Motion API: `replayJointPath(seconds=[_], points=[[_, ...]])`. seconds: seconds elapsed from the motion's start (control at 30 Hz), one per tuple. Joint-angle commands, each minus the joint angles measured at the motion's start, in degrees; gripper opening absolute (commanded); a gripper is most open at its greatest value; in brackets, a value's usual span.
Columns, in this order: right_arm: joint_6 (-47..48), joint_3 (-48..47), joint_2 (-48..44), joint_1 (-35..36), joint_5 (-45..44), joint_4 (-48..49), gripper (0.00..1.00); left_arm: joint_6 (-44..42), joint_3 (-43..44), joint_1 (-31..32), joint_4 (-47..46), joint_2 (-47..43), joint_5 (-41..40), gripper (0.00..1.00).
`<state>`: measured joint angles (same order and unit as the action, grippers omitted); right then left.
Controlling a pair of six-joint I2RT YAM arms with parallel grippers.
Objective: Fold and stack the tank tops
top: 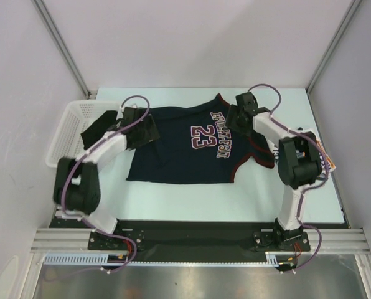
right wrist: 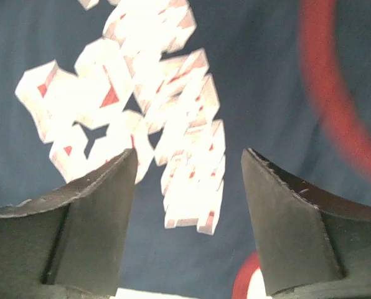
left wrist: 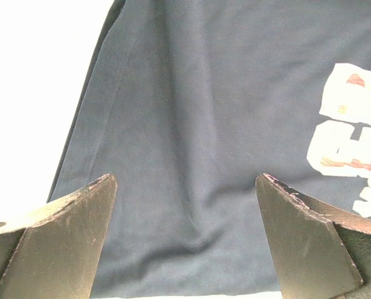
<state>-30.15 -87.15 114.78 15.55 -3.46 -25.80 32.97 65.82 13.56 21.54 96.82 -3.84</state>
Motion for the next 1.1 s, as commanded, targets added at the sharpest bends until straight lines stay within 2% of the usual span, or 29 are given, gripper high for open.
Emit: replayJointPath(seconds=[0.0,0.07,0.13,0.3,0.5,0.63,0.77,0.83,1.0,1.07], points=[[0.0,7.9,-14.3,4.5,-5.0,4.4,0.72,0.0,-7.9,1.8,-9.3,-13.0,1.9,1.00],[-1.2,16.0,-18.8,6.1,-4.4,5.2,0.63,0.0,-13.3,2.7,-8.6,-19.2,1.6,1.00],[-2.0,20.7,-24.7,7.2,-5.4,5.1,0.60,0.0,-18.4,3.0,-7.6,-22.8,2.3,1.00],[-5.3,36.6,-35.0,12.9,-8.1,4.4,0.59,1.0,-27.4,3.1,-4.8,-35.0,1.9,1.00],[-11.2,46.4,-39.0,15.5,-5.7,4.0,0.56,6.7,-35.9,3.0,-1.9,-47.5,-1.0,1.00],[-13.4,48.2,-38.8,17.1,-4.9,5.9,0.56,8.5,-39.6,3.1,-0.5,-54.3,0.8,0.99],[-14.1,47.2,-37.3,17.9,-6.1,5.2,0.56,10.4,-40.7,3.1,2.7,-57.5,-3.1,1.00],[-14.5,46.9,-36.1,18.3,-7.3,5.0,0.55,11.8,-41.1,3.1,3.0,-57.7,-2.6,1.00],[-14.8,45.8,-32.5,19.2,-8.7,5.3,0.43,15.8,-42.2,3.1,2.7,-54.9,-3.4,1.00],[-14.8,45.3,-31.2,19.2,-9.4,5.0,0.30,16.9,-41.1,3.0,4.8,-52.4,-5.4,1.00]])
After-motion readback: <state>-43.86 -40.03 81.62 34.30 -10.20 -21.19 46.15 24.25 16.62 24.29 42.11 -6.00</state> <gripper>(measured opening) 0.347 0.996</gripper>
